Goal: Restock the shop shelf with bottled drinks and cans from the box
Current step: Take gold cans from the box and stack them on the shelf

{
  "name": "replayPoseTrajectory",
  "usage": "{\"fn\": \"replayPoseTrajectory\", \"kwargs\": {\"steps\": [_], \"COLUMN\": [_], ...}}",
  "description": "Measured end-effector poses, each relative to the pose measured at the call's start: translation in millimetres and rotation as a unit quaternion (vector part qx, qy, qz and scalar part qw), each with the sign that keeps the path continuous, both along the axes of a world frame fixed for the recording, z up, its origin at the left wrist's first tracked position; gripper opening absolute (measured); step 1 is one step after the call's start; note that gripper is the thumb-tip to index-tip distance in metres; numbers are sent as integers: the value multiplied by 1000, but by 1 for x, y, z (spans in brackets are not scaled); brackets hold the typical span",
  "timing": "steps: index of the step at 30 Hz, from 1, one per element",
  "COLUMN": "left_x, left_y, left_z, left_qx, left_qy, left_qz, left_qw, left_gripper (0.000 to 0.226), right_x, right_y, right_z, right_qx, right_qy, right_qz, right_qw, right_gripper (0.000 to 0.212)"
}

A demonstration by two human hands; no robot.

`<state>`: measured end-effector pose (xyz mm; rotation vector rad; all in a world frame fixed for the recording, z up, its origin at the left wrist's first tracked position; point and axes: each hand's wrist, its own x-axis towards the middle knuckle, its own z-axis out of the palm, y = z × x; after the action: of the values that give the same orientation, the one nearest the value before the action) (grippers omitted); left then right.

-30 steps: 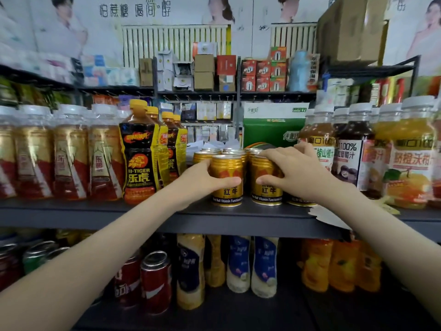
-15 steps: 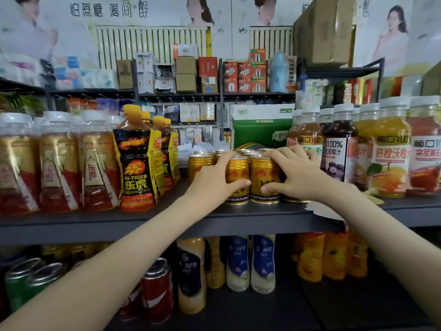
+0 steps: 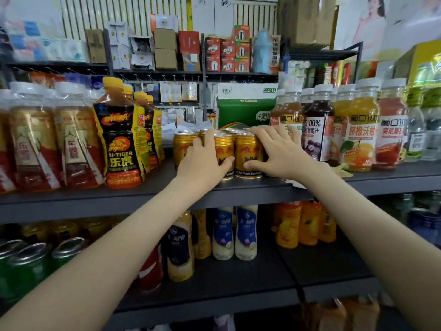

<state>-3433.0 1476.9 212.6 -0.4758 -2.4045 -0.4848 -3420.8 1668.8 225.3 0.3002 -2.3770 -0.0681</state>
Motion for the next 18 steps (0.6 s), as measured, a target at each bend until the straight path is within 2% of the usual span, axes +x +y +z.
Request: {"fn": "replayPoseTrajectory", "kwargs": {"steps": [3, 7, 10, 13, 18], "left_x": [19, 56, 91, 136, 221], "left_y": [1, -15, -43, -81, -172], "left_z": [-7, -30, -65, -108, -186], "left_qx": [-14, 4, 40, 56, 52], "left_qy": [55, 115, 130, 104, 13], "left_qz": [41, 40, 42, 75, 211], "left_qw": [998, 993, 990, 990, 976], "left_gripper": [74, 62, 51, 50, 50], "right_x": [14, 42, 70, 98, 140], "right_y": [-11, -48, -86, -134, -241], "right_z": [-13, -40, -67, -100, -166], "right_qx": [-7, -82, -134, -148, -137], "right_qy": [66, 131, 113, 85, -53], "right_qz": [8, 116, 209, 297, 434], "right_qw": [998, 981, 962, 939, 889], "right_gripper": [75, 59, 49, 45, 42]}}
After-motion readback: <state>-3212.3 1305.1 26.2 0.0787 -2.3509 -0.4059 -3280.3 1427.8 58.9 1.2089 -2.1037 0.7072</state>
